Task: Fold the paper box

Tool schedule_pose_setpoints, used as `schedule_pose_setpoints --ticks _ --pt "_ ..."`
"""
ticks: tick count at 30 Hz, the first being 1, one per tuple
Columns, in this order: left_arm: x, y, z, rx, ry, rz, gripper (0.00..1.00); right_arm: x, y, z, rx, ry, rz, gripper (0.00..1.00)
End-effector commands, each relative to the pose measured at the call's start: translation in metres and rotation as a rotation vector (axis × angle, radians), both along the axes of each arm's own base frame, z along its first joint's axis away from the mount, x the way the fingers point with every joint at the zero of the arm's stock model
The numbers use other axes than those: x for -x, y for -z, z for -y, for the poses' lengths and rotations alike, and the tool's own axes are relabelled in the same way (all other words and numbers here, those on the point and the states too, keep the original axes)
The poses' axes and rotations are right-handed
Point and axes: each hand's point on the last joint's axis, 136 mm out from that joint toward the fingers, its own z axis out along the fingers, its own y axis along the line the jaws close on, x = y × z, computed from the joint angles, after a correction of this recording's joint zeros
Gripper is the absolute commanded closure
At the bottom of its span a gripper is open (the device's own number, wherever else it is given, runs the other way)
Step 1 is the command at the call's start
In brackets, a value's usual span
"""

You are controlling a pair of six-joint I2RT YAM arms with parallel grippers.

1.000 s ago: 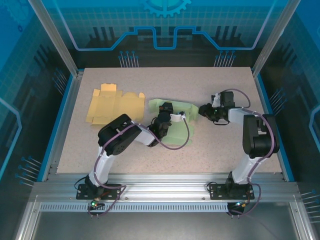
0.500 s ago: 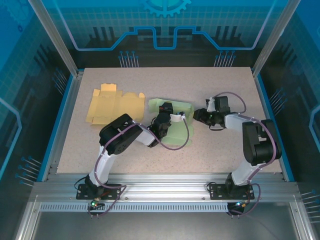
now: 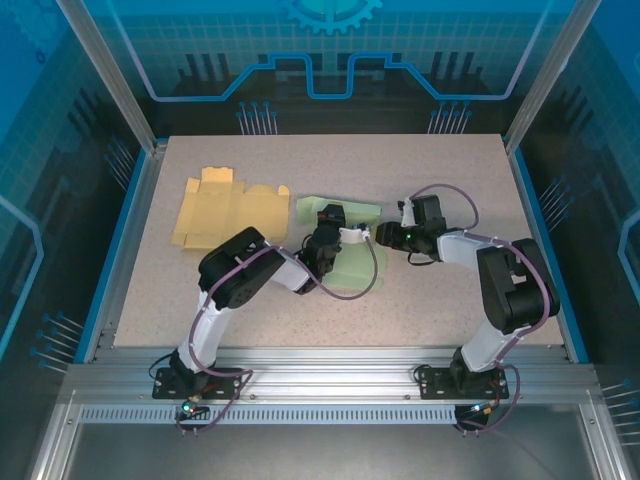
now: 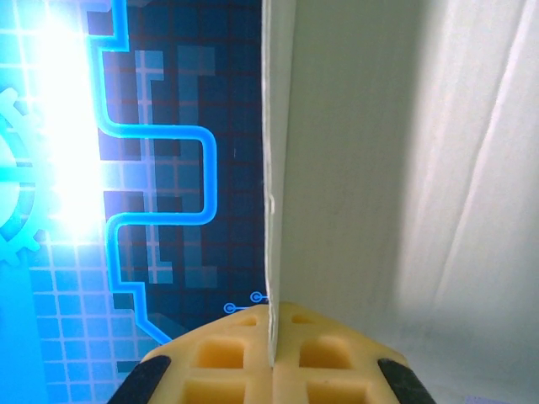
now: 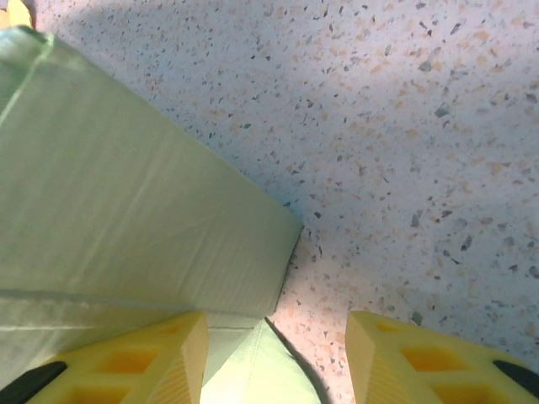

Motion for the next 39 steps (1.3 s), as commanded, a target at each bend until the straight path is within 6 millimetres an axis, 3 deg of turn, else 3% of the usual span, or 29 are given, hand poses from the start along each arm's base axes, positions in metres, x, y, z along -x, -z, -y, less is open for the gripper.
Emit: schedule_pose_setpoints --ticks 1,17,39 --pt "0.006 0.021 0.005 -0.041 0.045 -0.046 1.0 -0.01 -0.014 -0.012 0.033 -0.04 0.099 0.5" --pt "0.007 0.005 0.004 -0.005 0.055 -0.039 1.0 0.024 -0.019 -0.004 0.038 -0.025 0.153 0.41" --pt "0.019 0.012 0.015 0.003 0.117 -0.077 1.0 -0.007 -0.011 -0.006 0.161 -0.012 0.177 0.42"
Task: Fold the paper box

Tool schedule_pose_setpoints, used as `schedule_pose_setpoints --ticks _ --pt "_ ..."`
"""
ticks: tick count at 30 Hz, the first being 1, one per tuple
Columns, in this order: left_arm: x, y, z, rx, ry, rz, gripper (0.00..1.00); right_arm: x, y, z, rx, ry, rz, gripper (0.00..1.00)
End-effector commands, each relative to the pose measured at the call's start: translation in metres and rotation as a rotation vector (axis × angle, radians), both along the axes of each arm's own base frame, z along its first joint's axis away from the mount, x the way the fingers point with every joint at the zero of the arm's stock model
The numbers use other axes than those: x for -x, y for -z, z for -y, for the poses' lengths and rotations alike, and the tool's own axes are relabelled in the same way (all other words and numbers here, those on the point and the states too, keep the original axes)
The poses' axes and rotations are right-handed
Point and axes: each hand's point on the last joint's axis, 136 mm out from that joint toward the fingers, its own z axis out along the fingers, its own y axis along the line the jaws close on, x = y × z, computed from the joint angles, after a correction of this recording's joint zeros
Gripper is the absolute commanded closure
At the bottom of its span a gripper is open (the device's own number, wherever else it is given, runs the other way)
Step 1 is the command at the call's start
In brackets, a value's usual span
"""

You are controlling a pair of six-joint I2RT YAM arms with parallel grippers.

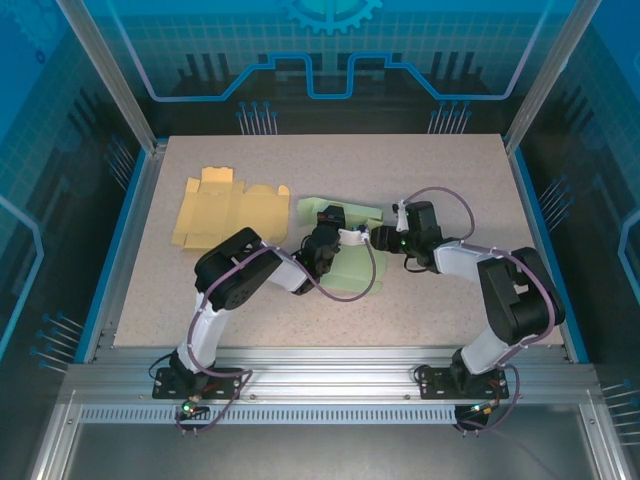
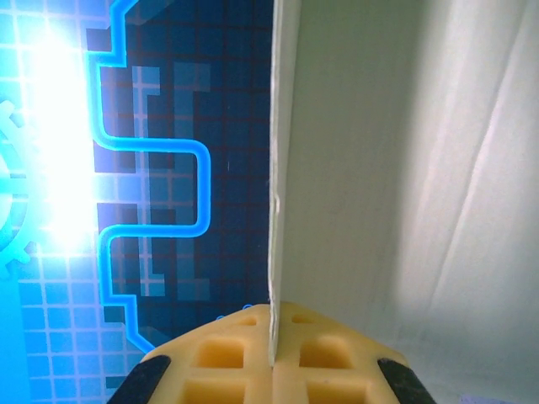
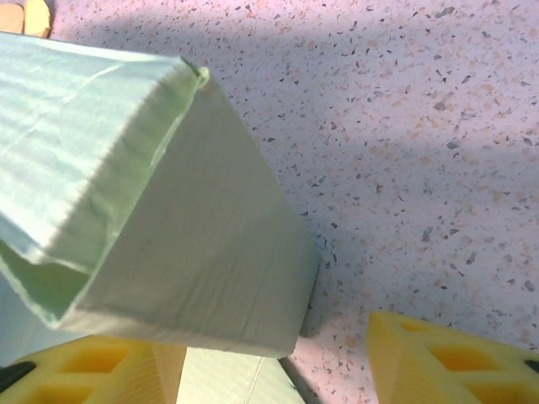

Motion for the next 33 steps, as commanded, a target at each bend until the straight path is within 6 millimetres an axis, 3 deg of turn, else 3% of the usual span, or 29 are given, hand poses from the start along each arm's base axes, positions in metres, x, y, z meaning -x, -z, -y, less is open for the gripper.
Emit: schedule_pose_setpoints --ticks 1,8,15,25,33 --pt "0.013 0.011 0.011 -0.013 0.068 -0.052 1.0 -0.013 -0.002 -0.001 0.07 0.018 0.04 0.44" --pt "0.017 0.009 0.015 -0.004 0.087 -0.05 1.0 -0.023 0.002 -0.001 0.188 0.054 0.08 0.53" --pt "0.022 -0.007 0.02 0.055 0.095 -0.032 0.99 -0.027 0.006 0.006 0.289 0.11 0.099 0.71" --pt "0.034 -0.051 0.01 0.219 0.062 0.014 0.68 -0.025 0.009 0.009 0.341 0.14 0.102 0.86" --pt "0.074 -0.102 -0.009 0.512 0.025 -0.004 0.19 -0.024 -0.007 0.005 0.368 0.131 0.132 1.0"
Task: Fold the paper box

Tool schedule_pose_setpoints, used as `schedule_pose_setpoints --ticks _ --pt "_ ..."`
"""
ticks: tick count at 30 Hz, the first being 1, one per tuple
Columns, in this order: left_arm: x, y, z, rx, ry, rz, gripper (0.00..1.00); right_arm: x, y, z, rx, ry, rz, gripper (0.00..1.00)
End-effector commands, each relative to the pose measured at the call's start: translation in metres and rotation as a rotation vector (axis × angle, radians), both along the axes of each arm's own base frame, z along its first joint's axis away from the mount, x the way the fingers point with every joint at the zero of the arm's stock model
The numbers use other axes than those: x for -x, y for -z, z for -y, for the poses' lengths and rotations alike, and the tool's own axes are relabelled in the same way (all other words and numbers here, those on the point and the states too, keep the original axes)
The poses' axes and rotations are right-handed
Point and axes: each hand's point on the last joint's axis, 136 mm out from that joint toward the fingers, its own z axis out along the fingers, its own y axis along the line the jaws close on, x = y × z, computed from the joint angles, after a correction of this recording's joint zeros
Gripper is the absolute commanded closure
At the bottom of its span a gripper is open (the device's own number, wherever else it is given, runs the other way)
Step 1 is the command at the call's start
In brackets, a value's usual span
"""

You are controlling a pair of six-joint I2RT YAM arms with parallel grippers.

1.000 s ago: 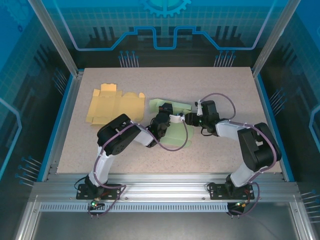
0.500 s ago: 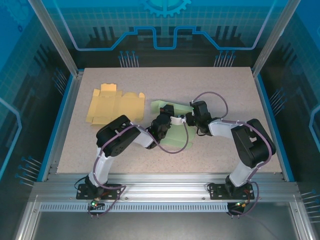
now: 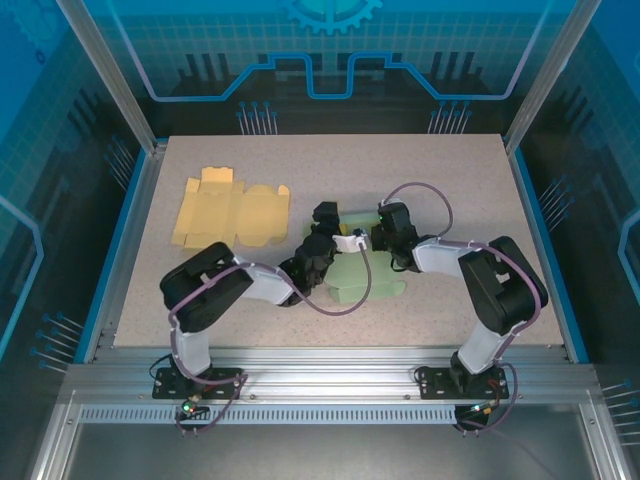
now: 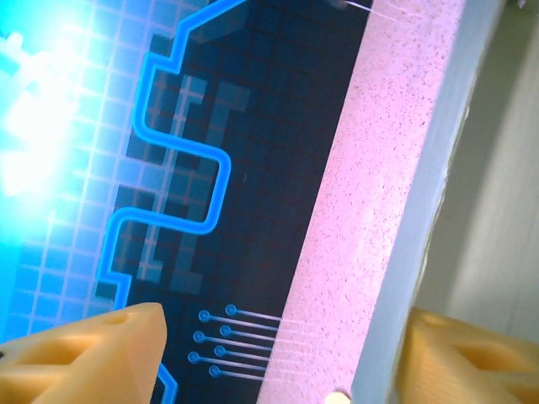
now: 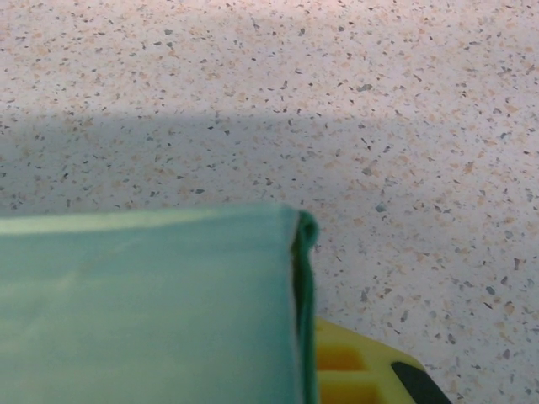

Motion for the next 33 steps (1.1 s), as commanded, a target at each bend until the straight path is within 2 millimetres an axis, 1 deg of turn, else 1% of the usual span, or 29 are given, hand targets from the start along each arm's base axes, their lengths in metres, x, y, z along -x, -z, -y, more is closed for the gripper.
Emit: schedule_pose_setpoints --ticks 1,3,4,6,10,13,16,19,21,22,25,28,31,33 --pt "0.024 -0.054 -0.01 0.289 -0.03 0.016 0.14 -0.003 -0.016 0.002 0.051 0.009 0.018 1.0" --pt "0.036 -0.066 -0.017 0.388 -0.043 -0.024 0.07 -0.002 -0.02 0.005 0.08 0.002 0.002 1.0" --pt "0.042 -0.071 -0.022 0.449 -0.049 -0.058 0.02 -0.006 -0.031 0.002 0.086 -0.012 0.013 1.0" --pt "0.051 -0.071 -0.03 0.544 -0.054 -0.158 0.01 -0.006 -0.041 0.003 0.106 -0.021 0.011 1.0" --pt "0.07 -0.091 -0.046 0.756 -0.049 -0.263 0.01 -0.003 -0.058 0.01 0.12 -0.021 0.017 1.0" --pt "0.081 -0.107 -0.055 0.921 -0.029 -0.323 0.01 0.003 -0.063 0.007 0.095 -0.058 0.005 1.0" --pt "0.087 -0.112 -0.066 1.08 -0.015 -0.403 0.01 0.012 -0.064 0.003 0.086 -0.103 -0.024 1.0" --pt "0.084 -0.109 -0.083 1.198 -0.065 -0.437 0.01 0.021 -0.067 0.002 0.055 -0.114 -0.018 1.0" --pt "0.082 -0.104 -0.092 1.238 -0.104 -0.451 0.01 0.025 -0.072 0.006 0.052 -0.108 0.004 1.0" --pt "0.081 -0.099 -0.096 1.249 -0.125 -0.459 0.01 0.032 -0.064 0.01 0.058 -0.11 -0.004 1.0" --pt "0.078 -0.086 -0.1 1.281 -0.17 -0.483 0.01 0.036 -0.065 0.014 0.051 -0.122 0.012 1.0" --pt "0.077 -0.071 -0.101 1.323 -0.199 -0.503 0.01 0.036 -0.075 0.012 0.033 -0.148 0.028 1.0" --pt "0.076 -0.06 -0.102 1.359 -0.22 -0.513 0.01 0.04 -0.076 0.016 0.004 -0.15 0.052 1.0" --pt "0.073 -0.056 -0.103 1.374 -0.226 -0.513 0.01 0.041 -0.079 0.021 -0.012 -0.134 0.072 1.0"
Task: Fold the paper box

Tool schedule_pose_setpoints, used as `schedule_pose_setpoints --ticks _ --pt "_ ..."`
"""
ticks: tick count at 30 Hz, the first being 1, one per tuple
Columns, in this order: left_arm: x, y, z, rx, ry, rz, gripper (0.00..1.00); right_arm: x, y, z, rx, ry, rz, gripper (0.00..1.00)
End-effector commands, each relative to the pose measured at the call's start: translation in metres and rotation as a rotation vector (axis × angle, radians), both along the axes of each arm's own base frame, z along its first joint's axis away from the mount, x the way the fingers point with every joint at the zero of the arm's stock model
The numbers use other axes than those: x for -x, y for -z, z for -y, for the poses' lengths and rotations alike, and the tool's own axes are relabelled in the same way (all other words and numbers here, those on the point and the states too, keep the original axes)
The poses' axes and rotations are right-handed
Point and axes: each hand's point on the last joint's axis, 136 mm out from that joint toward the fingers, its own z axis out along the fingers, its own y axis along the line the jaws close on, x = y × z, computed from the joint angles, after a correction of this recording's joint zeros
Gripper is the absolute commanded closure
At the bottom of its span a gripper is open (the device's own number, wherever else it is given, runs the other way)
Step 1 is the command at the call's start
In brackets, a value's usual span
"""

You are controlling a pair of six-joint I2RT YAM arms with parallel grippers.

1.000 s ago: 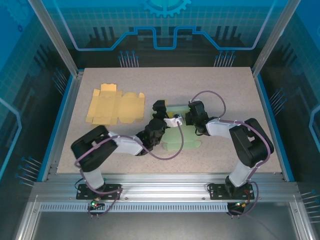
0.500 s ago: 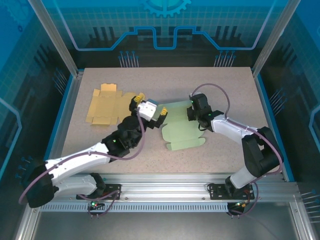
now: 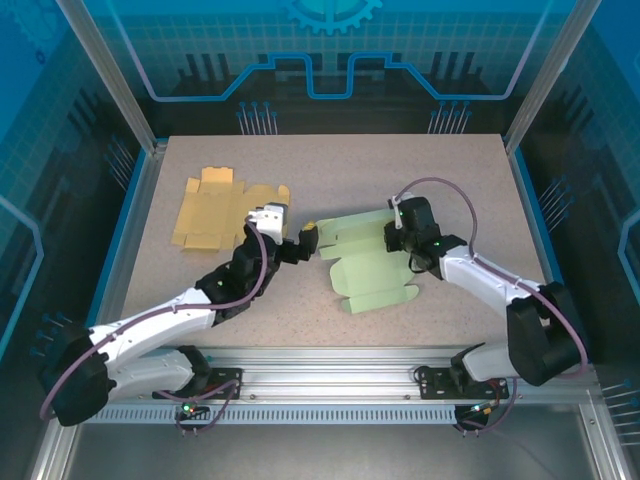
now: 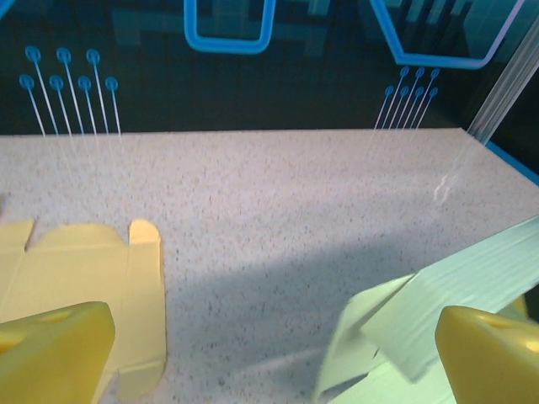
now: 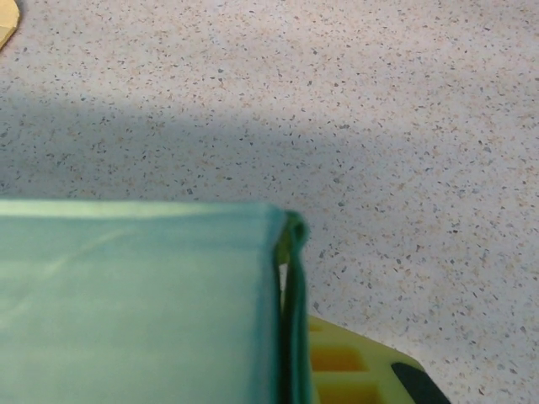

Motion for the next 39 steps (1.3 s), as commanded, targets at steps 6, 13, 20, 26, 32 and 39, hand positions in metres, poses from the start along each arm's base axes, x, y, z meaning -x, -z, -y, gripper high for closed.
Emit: schedule_pose_setpoints --ticks 6,13,20,26,32,39 --pt "-0.014 0.015 0.016 0.1 0.022 -0.04 0.01 0.003 -0.012 0.021 -0.067 0.065 0.069 1.0" --pt "-0.03 0.019 0.046 0.126 0.084 -0.056 0.01 0.007 -0.02 0.034 -0.067 0.128 0.11 1.0" --pt "-0.045 0.023 0.062 0.128 0.1 -0.057 0.01 0.008 -0.021 0.031 -0.085 0.111 0.122 1.0" --pt "-0.054 0.024 0.086 0.161 0.158 -0.069 0.01 0.007 -0.018 0.027 -0.097 0.094 0.119 1.0" --pt "-0.064 0.02 0.104 0.242 0.188 -0.044 0.01 0.008 -0.016 0.018 -0.115 0.039 0.113 1.0" --pt "-0.068 0.043 0.102 0.265 0.151 -0.078 0.01 0.009 -0.017 0.03 -0.102 0.111 0.13 1.0"
